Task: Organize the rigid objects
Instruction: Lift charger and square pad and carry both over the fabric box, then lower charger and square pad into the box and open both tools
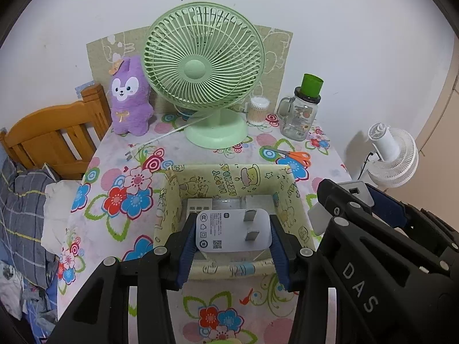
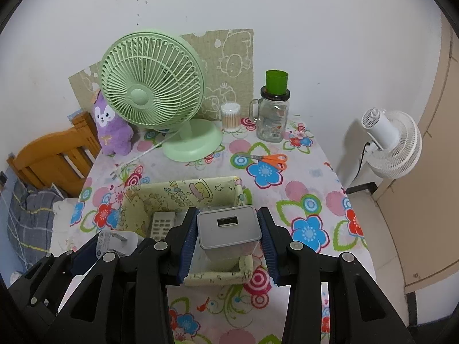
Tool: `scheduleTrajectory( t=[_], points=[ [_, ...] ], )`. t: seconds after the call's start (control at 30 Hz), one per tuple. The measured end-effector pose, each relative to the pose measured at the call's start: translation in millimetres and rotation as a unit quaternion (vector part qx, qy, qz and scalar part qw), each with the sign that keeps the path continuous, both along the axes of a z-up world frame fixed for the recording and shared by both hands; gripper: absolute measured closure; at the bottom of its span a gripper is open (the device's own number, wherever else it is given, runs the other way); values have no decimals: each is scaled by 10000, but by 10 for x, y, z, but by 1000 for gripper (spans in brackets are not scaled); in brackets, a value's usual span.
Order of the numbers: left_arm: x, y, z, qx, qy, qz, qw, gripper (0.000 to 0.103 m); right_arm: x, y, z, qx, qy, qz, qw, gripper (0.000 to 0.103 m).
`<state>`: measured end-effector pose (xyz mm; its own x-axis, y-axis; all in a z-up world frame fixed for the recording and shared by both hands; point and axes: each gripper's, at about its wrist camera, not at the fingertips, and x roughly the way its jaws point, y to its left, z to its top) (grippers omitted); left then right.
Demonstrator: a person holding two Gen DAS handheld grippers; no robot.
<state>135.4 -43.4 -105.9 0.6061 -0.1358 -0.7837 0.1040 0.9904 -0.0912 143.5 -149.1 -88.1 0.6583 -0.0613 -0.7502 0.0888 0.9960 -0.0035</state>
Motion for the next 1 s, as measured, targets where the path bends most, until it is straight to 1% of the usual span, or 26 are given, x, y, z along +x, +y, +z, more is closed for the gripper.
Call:
scheduleTrajectory(
  t=[0.23,0.43,0.7,1.0],
  points=[
    [203,-17,-109,-13,114,20,9999,55,206,-23,-94,-27,47,-14,10000,58],
    [363,-47,-247,-40,289,21,9996,55,368,-56,-223,-60,170,-70,9998,58],
    [570,-73,-376,-35,374,-10,9993,55,566,-100,-355,-56,254,-126,9996,58],
    [832,-32,-594,-47,513,92,9986,55,749,-77,-490,11,307,-100,9995,58]
  ],
)
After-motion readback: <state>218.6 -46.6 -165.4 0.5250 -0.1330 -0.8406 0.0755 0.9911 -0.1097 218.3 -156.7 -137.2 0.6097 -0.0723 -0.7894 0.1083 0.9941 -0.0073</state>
